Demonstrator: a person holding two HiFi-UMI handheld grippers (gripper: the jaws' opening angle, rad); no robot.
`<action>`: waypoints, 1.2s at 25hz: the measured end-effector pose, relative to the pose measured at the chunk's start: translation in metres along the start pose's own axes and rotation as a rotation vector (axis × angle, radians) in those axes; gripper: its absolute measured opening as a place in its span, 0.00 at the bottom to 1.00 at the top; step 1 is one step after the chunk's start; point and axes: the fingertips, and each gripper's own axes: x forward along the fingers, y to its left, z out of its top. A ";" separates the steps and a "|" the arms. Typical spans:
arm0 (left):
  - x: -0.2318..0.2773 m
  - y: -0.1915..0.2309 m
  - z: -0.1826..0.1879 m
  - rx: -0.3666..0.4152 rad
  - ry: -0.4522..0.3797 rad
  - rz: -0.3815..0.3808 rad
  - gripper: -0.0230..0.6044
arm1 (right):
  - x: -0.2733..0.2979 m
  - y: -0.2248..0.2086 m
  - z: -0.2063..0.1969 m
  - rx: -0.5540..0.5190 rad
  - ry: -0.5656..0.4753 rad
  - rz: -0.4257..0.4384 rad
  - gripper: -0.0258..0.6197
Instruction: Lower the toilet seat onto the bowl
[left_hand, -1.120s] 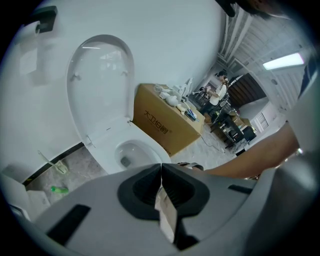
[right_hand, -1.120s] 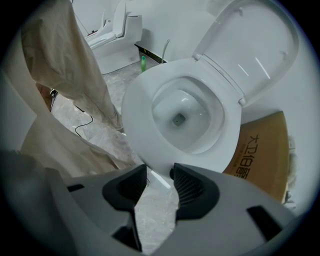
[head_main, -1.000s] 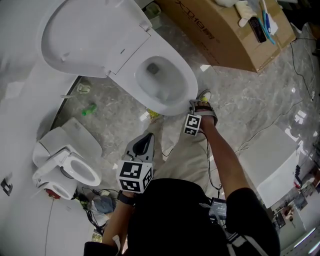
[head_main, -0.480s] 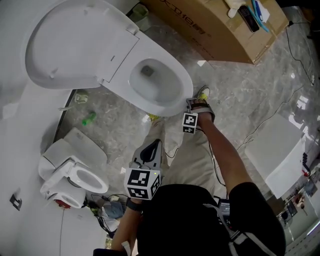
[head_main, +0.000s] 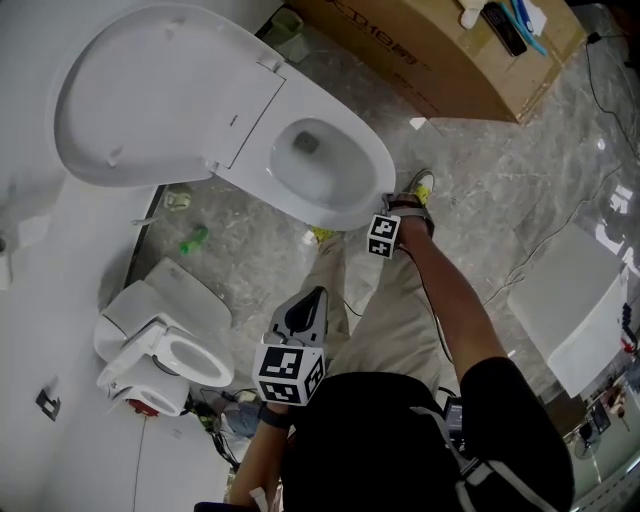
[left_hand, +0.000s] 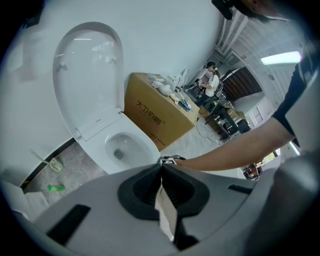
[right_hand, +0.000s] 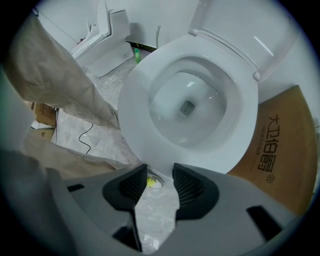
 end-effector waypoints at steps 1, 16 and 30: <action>0.001 -0.002 0.000 0.003 0.002 -0.002 0.06 | 0.001 -0.001 0.000 0.009 -0.001 0.013 0.29; 0.009 -0.018 0.005 0.056 0.020 -0.022 0.06 | 0.008 -0.003 0.003 0.042 0.015 0.074 0.28; 0.012 -0.021 -0.007 0.040 0.035 -0.016 0.06 | 0.010 -0.001 0.002 0.067 -0.014 0.033 0.29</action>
